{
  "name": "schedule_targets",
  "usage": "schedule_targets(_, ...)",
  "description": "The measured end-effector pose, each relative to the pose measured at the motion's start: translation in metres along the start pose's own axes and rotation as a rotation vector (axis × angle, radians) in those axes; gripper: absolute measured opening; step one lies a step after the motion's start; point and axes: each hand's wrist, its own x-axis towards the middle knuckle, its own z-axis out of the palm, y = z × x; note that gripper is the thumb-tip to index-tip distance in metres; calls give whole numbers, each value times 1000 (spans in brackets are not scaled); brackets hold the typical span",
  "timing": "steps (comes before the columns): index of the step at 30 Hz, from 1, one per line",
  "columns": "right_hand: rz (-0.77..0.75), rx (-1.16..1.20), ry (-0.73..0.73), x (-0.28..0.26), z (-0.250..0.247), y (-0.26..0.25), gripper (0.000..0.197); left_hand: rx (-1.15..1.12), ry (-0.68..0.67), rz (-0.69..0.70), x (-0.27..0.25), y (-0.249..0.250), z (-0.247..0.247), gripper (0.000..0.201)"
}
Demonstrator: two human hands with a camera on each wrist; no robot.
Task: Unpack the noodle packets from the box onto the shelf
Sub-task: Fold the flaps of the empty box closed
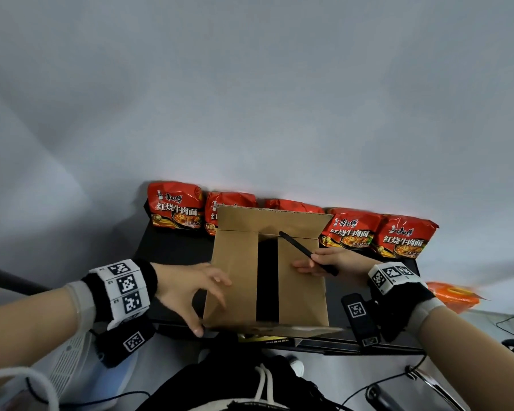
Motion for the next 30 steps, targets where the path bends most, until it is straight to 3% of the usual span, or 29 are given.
schedule_targets(2, 28, 31, -9, -5, -8, -4, 29, -137, -7, -31, -1, -5, -6, 14)
schedule_targets(4, 48, -23, -19, -13, -17, -8, 25, -222, -13, -43, 0, -12, -9, 12)
schedule_targets(6, 45, -51, -48, -22, -27, -13, 26, -326, 13, -68, 0, -14, -12, 39)
schedule_targets(8, 11, -50, -50, -31, -35, -18, 51, -412, 95, -101, 3, -12, -17, 71)
schedule_targets(12, -139, -35, 63, -46, -40, -33, 72, -259, 264, -156, 15, -17, -19, 78)
schedule_targets(16, -280, -78, 142, -55, -36, -48, 54, -289, 203, -153, 13, -17, -24, 91)
schedule_targets(19, -325, -91, 214, -51, -31, -51, 24, -137, -34, -130, 2, -9, -33, 87)
schedule_targets(22, -324, -67, 314, -40, -30, -55, 27, 68, -183, -127, -1, -6, -28, 104)
schedule_targets(24, -339, -45, 425, -33, -29, -57, 27, 179, -132, -92, 2, 1, -22, 105)
schedule_targets(26, -371, -44, 556, -28, -30, -61, 26, 220, -30, -35, 6, 11, -16, 93)
schedule_targets(29, -337, -102, 605, -22, -33, -66, 26, 66, 5, -54, 14, 14, -7, 66)
schedule_targets(30, -291, -136, 586, -22, -33, -67, 25, -27, 6, -72, 15, 13, -6, 66)
